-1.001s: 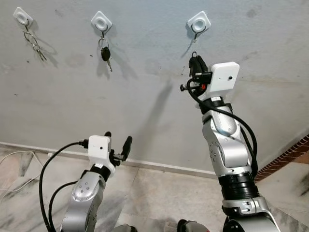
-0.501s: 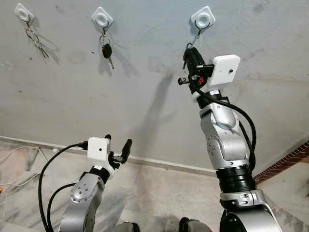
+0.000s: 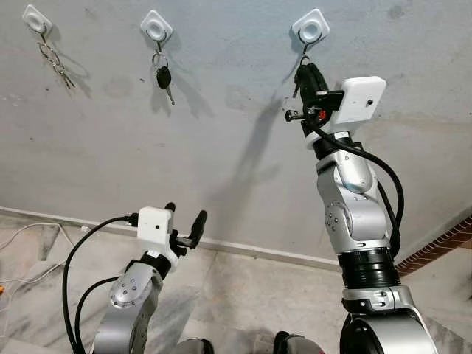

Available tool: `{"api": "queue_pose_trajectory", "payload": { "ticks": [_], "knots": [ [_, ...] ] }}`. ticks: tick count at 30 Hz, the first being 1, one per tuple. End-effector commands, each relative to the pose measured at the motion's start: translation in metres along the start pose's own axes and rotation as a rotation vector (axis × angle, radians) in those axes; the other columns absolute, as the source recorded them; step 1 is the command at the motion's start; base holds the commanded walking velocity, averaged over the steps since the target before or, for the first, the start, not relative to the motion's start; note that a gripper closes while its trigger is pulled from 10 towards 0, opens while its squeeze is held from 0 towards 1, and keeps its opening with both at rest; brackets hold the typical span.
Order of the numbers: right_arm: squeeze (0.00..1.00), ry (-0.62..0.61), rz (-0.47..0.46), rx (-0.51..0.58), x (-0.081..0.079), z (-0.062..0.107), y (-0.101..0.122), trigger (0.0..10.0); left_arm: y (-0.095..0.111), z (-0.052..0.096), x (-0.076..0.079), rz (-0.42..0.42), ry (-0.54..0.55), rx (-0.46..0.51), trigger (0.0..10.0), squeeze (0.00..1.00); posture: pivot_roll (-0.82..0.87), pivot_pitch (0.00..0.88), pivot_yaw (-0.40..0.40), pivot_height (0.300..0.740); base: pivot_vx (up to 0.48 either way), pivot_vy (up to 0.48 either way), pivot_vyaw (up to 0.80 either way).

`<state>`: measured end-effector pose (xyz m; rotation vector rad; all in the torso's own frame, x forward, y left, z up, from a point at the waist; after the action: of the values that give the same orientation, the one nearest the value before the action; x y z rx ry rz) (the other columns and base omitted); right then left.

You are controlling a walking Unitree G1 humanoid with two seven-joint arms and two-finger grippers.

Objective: Hang keys on a hook

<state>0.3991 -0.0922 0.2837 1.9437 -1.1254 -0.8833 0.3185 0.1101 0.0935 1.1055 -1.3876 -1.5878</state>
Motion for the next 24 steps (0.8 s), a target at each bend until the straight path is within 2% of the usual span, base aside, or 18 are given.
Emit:
{"api": "queue_pose_trajectory", "payload": {
  "ticks": [1, 6, 10, 13, 16, 24],
  "knots": [
    [0.0, 0.007, -0.011, 0.024, -0.003, -0.005, 0.006, 10.0, 0.003, 0.001, 0.002, -0.006, -0.014, 0.005, 10.0, 0.0, 0.04, 0.188, 0.082, 0.74, 0.0, 0.0, 0.0],
    [0.0, 0.009, -0.01, 0.031, -0.003, -0.007, 0.008, 10.0, 0.009, -0.001, 0.004, -0.019, -0.028, 0.029, 10.0, 0.0, 0.04, 0.187, 0.082, 0.74, 0.0, 0.0, 0.0],
    [0.0, 0.011, -0.008, 0.032, -0.003, -0.007, 0.008, 10.0, 0.038, -0.005, 0.012, -0.071, -0.085, 0.127, 10.0, 0.0, 0.04, 0.186, 0.08, 0.74, 0.0, 0.0, 0.0],
    [0.0, 0.009, -0.006, 0.029, -0.002, -0.007, 0.008, 10.0, 0.058, -0.009, 0.017, -0.051, -0.116, 0.183, 10.0, 0.0, 0.04, 0.185, 0.08, 0.74, 0.0, 0.0, 0.0],
    [0.0, 0.01, -0.008, 0.029, -0.002, -0.007, 0.007, 10.0, 0.071, -0.012, 0.026, -0.07, -0.162, 0.222, 10.0, 0.0, 0.04, 0.183, 0.082, 0.74, 0.0, 0.0, 0.0],
    [0.0, 0.03, -0.022, 0.043, -0.008, -0.009, 0.01, 10.0, 0.07, -0.011, 0.029, -0.062, -0.18, 0.217, 10.0, 0.0, 0.04, 0.182, 0.086, 0.74, 0.0, 0.0, 0.0]
  ]
}}
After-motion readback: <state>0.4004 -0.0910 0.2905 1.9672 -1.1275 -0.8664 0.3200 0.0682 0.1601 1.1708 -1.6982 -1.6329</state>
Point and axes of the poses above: a point about 5 cm out from each wrist's last joint towards the gripper, its own z axis pointing back from the gripper into the wrist, its own y axis along the axis of the wrist's last joint, x = y × z, the point moved 6 cm from there along -z, pointing out of the wrist towards the gripper, and after that the axes turned 12 degrees about -z, right-handed, at the moved point
